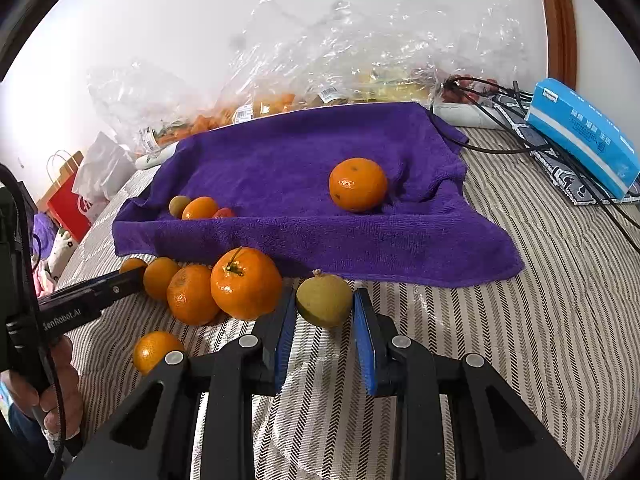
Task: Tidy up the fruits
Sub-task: 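Carry the pear-shaped fruit over the towel with the right tool while the left tool carries an orange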
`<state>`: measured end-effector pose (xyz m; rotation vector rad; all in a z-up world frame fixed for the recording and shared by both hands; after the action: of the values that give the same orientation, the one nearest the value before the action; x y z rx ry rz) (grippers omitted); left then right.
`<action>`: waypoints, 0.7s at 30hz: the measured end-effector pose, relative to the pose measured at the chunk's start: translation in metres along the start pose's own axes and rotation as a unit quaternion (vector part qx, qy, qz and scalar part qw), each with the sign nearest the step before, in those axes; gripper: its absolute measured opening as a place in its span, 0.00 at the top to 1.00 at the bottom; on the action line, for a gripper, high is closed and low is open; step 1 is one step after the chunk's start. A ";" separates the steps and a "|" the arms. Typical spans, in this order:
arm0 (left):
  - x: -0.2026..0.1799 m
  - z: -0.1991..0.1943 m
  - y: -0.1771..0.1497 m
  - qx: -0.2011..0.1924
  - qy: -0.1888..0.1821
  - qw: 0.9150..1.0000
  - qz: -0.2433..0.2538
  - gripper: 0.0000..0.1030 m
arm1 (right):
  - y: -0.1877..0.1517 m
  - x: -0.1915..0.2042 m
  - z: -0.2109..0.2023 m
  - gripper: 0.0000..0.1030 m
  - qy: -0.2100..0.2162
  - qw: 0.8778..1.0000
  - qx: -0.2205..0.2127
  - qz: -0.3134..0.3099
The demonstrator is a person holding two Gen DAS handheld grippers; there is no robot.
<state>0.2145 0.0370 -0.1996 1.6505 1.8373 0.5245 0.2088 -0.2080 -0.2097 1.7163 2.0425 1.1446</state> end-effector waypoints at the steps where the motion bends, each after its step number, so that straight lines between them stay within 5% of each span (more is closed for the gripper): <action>1: 0.000 -0.002 0.000 -0.005 -0.002 1.000 -0.001 0.64 | 0.000 0.001 -0.001 0.72 0.001 1.000 -0.002 -0.002; 13: -0.002 -0.026 0.008 -0.028 -0.010 1.000 0.006 0.64 | 0.007 0.015 -0.021 0.72 0.000 0.999 -0.047 -0.025; 21: 0.012 -0.052 0.059 -0.050 0.006 0.999 -0.015 0.64 | 0.061 0.048 -0.043 0.72 0.018 0.994 -0.092 -0.055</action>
<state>0.2233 0.0630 -0.1247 1.5550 1.8111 0.6044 0.2128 -0.1815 -0.1247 1.4895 1.9570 1.2911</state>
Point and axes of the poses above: each gripper's, at about its wrist camera, not at the fingertips, and z roughly the way its jaws point, x to its left, y to its top, the point moved 3 cm from there along z, roughly the way its jaws point, and after that the axes turned 9 degrees about y, right-handed, at the moved point
